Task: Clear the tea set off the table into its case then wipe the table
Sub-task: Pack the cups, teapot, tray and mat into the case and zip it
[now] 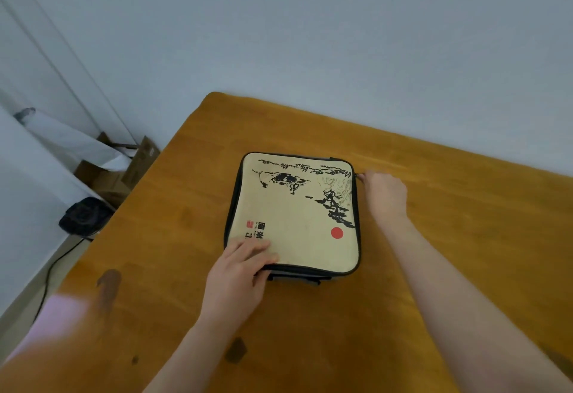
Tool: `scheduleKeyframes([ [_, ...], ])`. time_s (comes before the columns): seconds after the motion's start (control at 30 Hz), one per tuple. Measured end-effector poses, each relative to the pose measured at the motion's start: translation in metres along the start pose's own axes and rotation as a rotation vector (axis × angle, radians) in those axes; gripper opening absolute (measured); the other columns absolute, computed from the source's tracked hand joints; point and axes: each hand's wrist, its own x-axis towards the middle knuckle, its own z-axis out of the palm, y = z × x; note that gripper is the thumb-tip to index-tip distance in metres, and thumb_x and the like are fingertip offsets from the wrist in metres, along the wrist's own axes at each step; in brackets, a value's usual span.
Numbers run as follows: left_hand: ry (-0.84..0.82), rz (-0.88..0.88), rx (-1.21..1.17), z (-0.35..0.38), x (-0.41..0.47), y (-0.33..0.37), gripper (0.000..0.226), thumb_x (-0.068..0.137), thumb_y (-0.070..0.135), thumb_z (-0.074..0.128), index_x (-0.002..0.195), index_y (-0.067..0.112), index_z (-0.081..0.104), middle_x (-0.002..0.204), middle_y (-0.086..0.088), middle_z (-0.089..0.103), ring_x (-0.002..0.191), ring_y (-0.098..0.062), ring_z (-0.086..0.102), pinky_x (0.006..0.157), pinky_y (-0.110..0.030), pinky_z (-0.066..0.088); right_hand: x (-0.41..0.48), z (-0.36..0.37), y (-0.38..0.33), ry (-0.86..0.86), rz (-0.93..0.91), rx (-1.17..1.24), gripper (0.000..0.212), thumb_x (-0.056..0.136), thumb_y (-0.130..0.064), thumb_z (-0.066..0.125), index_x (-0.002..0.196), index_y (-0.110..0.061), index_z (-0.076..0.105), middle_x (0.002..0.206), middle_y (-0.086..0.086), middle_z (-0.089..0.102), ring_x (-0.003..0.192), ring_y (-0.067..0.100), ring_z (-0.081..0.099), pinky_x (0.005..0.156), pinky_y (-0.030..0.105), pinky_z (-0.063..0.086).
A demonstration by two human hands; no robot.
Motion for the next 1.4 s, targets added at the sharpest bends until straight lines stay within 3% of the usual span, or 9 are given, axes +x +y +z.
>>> scheduleKeyframes([
  [0.33, 0.037, 0.015, -0.028, 0.004, -0.001, -0.002, 0.028, 0.076, 0.01, 0.077, 0.101, 0.02, 0.074, 0.115, 0.006, 0.066, 0.111, -0.014, 0.056, 0.092, -0.027, 0.049, 0.05, 0.001, -0.008, 0.056, -0.248, -0.009, 0.023, 0.098, -0.023, 0.053, 0.094, -0.005, 0.066, 0.073, 0.019, 0.065, 0.061, 0.03, 0.052, 0.051, 0.031, 0.028],
  [0.53, 0.047, 0.008, -0.033, 0.007, 0.0, -0.004, 0.028, 0.076, 0.009, 0.076, 0.103, 0.018, 0.074, 0.114, 0.004, 0.066, 0.112, -0.015, 0.056, 0.096, -0.025, 0.044, 0.07, -0.009, -0.018, 0.028, -0.451, -0.085, 0.017, 0.093, -0.021, 0.059, 0.104, -0.01, 0.067, 0.071, 0.011, 0.055, 0.062, 0.031, 0.053, 0.052, 0.031, 0.034],
  [0.63, 0.019, 0.007, -0.058, 0.006, -0.001, -0.001, 0.024, 0.081, 0.015, 0.07, 0.105, 0.018, 0.072, 0.116, 0.005, 0.064, 0.115, -0.015, 0.054, 0.1, -0.029, 0.044, 0.059, -0.01, -0.024, 0.05, -0.295, 0.12, 0.026, 0.098, -0.027, 0.052, 0.117, -0.013, 0.065, 0.087, 0.014, 0.068, 0.08, 0.035, 0.062, 0.065, 0.037, 0.048],
  [0.77, 0.051, -0.079, -0.147, -0.007, 0.0, 0.003, 0.026, 0.087, 0.026, 0.057, 0.11, 0.022, 0.07, 0.119, 0.012, 0.06, 0.12, -0.002, 0.046, 0.109, -0.022, 0.031, 0.003, -0.01, -0.026, -0.043, 0.141, 0.689, 0.044, 0.096, -0.039, 0.054, 0.133, -0.014, 0.055, 0.118, 0.008, 0.066, 0.103, 0.023, 0.061, 0.087, 0.035, 0.047],
  [0.93, 0.217, -0.581, -0.394, -0.015, 0.003, 0.015, 0.057, 0.089, 0.013, 0.064, 0.141, 0.021, 0.041, 0.135, 0.012, 0.045, 0.128, -0.005, 0.035, 0.104, -0.026, 0.036, -0.092, -0.025, -0.037, -0.335, 0.53, 1.323, 0.041, 0.093, -0.035, 0.06, 0.128, -0.014, 0.053, 0.104, -0.007, 0.064, 0.085, 0.005, 0.062, 0.059, 0.017, 0.047],
  [1.03, 0.201, -0.811, -0.636, -0.013, 0.012, 0.018, 0.07, 0.09, 0.02, 0.065, 0.149, 0.022, 0.027, 0.147, 0.005, 0.039, 0.133, -0.012, 0.039, 0.105, -0.035, 0.043, -0.121, -0.02, -0.048, -0.321, 0.548, 1.441, 0.04, 0.092, -0.034, 0.062, 0.128, -0.029, 0.046, 0.111, -0.015, 0.06, 0.092, -0.002, 0.058, 0.065, 0.017, 0.044],
  [1.13, 0.132, -0.872, -0.81, -0.014, 0.016, 0.021, 0.054, 0.094, 0.024, 0.06, 0.143, 0.025, 0.037, 0.123, 0.012, 0.056, 0.108, -0.004, 0.055, 0.076, -0.015, 0.05, -0.13, -0.015, -0.06, -0.223, 0.599, 1.514, 0.053, 0.091, -0.031, 0.064, 0.139, -0.029, 0.041, 0.117, -0.016, 0.058, 0.097, -0.006, 0.054, 0.072, 0.017, 0.043],
  [1.2, 0.117, -0.856, -0.917, -0.015, 0.015, 0.023, 0.049, 0.094, 0.021, 0.059, 0.139, 0.029, 0.041, 0.108, 0.019, 0.059, 0.093, 0.001, 0.057, 0.06, -0.012, 0.045, -0.131, -0.014, -0.066, -0.149, 0.644, 1.59, 0.057, 0.091, -0.025, 0.066, 0.142, -0.027, 0.04, 0.114, -0.017, 0.059, 0.096, -0.006, 0.055, 0.072, 0.016, 0.044],
  [1.4, 0.131, -0.804, -1.038, -0.016, 0.016, 0.016, 0.048, 0.094, 0.019, 0.059, 0.136, 0.037, 0.042, 0.11, 0.021, 0.059, 0.097, 0.004, 0.056, 0.065, -0.012, 0.046, -0.132, -0.013, -0.073, -0.078, 0.664, 1.637, 0.051, 0.09, -0.014, 0.064, 0.136, -0.028, 0.046, 0.119, -0.011, 0.062, 0.104, 0.006, 0.061, 0.084, 0.025, 0.052],
])
